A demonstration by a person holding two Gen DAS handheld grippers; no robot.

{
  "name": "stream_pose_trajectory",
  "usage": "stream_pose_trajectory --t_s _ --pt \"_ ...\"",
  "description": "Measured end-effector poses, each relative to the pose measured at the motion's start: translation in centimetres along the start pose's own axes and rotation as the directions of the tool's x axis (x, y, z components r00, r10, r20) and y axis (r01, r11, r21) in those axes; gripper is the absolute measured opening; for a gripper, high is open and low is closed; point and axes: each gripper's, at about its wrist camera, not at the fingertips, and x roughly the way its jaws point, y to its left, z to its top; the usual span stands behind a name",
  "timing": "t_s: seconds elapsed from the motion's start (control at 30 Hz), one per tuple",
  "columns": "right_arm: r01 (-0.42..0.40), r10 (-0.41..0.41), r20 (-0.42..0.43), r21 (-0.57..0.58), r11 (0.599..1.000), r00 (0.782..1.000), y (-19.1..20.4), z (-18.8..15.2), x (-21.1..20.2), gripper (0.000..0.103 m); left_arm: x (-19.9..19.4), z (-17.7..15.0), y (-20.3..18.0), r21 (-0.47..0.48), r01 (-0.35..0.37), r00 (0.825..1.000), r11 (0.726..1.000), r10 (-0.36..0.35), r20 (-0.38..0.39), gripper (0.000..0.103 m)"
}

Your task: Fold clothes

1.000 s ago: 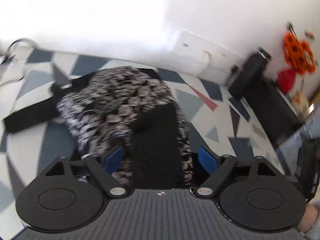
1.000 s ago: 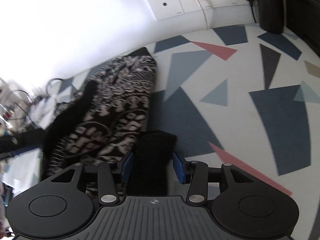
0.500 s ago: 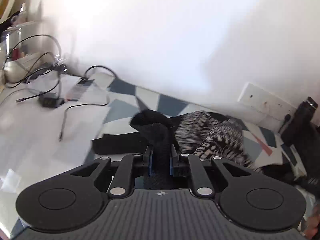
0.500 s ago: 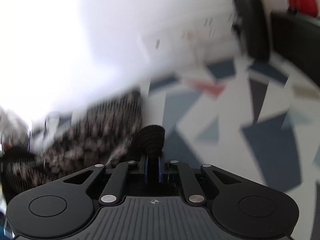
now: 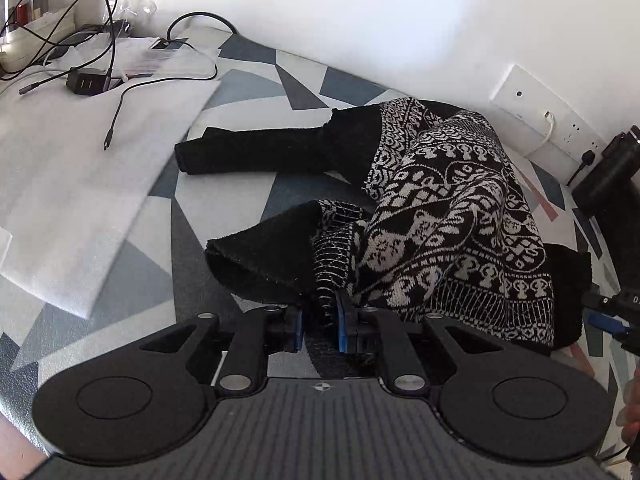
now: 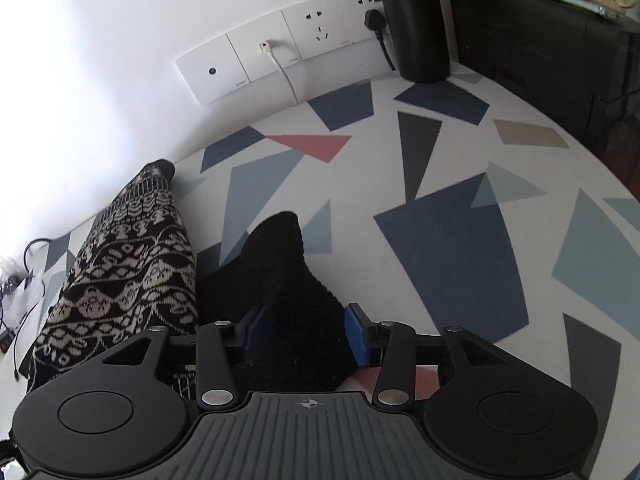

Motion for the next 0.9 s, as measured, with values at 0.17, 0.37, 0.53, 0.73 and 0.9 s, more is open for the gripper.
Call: stream_pose_trajectory --t_s 0.17,0.37,0.53,0.73,0.9 --pt "-0.003 0.003 -0.024 0.009 1.0 1.0 0.0 -0.5 0.9 0.044 -1.6 0.9 -3.2 0.157 -0.016 0.993 0.987 -0.002 0.115 0.073" --pt "-0.009 0.009 -0.002 -0.005 1.0 1.0 -0.1 -0.2 2.0 0.056 -1.0 1.9 -8.0 0.349 -0.035 0.983 0.937 -0.03 0.179 0.084" --pt "-0.023 0.022 -0.016 -0.02 1.0 1.0 0.0 -0.1 3.4 0.058 2.4 2.0 -10.7 0.451 -0.026 0.991 0.892 -0.037 0.13 0.088" --pt "-0.089 0.089 0.012 -0.006 0.996 0.996 -1.0 -0.6 2.5 0.018 5.8 0.6 -12.4 0.534 0.079 0.996 0.842 -0.092 -0.002 0.044" --pt "-0.014 0.007 0.114 0.067 0.998 0.993 -3.1 -0.8 -0.1 0.015 7.0 0.2 -16.0 0.594 0.203 0.977 0.779 -0.198 -0.074 0.04"
